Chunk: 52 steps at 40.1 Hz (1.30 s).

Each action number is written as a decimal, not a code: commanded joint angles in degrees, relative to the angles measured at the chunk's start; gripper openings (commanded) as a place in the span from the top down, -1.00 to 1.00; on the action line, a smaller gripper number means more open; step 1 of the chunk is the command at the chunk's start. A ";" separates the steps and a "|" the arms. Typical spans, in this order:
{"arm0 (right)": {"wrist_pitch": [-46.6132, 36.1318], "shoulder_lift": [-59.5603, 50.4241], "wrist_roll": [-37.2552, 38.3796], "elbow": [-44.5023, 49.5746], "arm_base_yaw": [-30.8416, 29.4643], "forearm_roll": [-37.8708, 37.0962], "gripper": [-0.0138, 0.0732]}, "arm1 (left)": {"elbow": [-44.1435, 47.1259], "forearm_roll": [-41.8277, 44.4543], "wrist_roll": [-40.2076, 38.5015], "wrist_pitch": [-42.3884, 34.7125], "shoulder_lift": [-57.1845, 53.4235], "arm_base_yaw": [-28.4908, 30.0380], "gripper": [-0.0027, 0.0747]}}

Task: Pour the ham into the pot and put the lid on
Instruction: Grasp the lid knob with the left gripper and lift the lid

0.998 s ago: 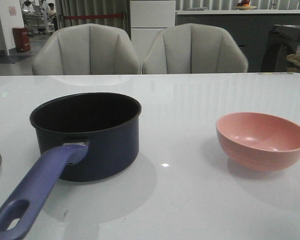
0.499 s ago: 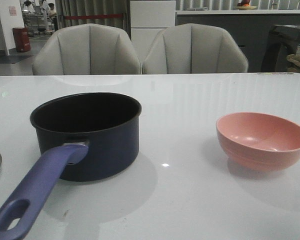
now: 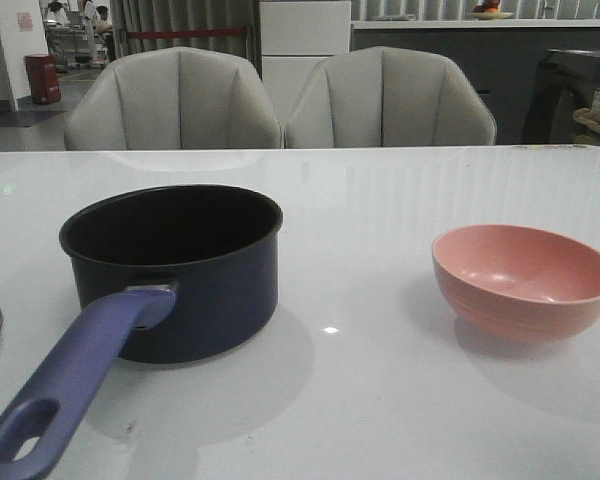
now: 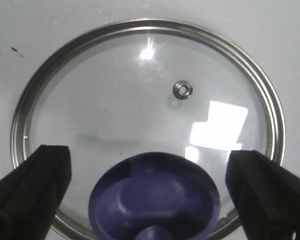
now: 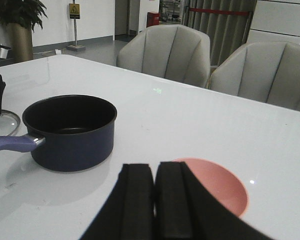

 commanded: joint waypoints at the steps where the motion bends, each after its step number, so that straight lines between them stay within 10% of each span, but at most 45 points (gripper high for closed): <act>1: -3.49 0.58 -0.34 -1.48 0.09 1.07 0.32 | -1.51 -0.80 0.07 0.90 -1.37 0.06 -0.75; 29: -3.49 0.58 -0.34 -1.48 0.09 1.07 0.32 | -1.51 -1.35 0.40 3.91 2.37 0.06 -0.70; 46: -3.49 0.58 -0.34 -1.48 0.09 1.07 0.32 | -1.51 -2.43 0.40 3.91 2.26 -0.08 0.61; 52: -3.49 0.58 -0.34 -1.48 0.09 1.07 0.32 | -1.51 -2.54 0.40 3.91 2.26 -0.08 0.64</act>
